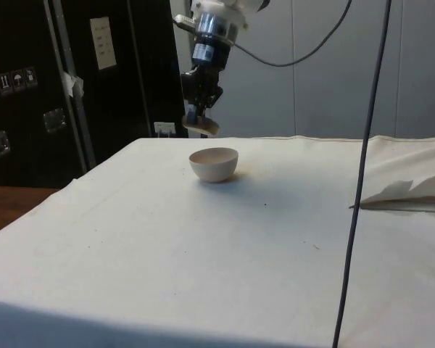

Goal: Pour the coffee beans from the cup into the bowl.

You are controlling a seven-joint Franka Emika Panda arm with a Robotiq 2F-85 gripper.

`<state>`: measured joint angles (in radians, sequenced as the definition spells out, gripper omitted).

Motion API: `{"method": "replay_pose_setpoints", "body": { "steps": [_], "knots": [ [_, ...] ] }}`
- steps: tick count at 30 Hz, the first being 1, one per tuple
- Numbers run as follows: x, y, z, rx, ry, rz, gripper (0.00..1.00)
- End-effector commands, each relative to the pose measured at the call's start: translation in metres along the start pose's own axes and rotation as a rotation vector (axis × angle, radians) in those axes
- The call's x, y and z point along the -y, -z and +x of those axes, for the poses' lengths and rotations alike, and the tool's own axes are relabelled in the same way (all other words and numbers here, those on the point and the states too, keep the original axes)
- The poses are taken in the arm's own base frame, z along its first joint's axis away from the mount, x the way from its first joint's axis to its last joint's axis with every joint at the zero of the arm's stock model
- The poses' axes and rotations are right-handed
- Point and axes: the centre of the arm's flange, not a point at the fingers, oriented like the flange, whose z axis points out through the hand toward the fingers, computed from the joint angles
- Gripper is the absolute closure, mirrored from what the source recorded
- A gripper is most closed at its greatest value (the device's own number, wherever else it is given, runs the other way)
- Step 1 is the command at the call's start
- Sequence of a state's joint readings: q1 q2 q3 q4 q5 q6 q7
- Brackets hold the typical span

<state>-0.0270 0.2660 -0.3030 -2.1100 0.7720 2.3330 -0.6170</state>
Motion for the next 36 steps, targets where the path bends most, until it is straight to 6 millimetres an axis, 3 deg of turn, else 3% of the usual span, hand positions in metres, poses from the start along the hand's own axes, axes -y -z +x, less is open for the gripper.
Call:
{"method": "replay_pose_setpoints", "body": {
  "steps": [1,36],
  "knots": [
    [-0.002,0.001,0.0,-0.005,-0.001,0.017,1.0],
    [-0.058,0.004,-0.014,-0.067,0.025,0.293,1.0]
  ]
}}
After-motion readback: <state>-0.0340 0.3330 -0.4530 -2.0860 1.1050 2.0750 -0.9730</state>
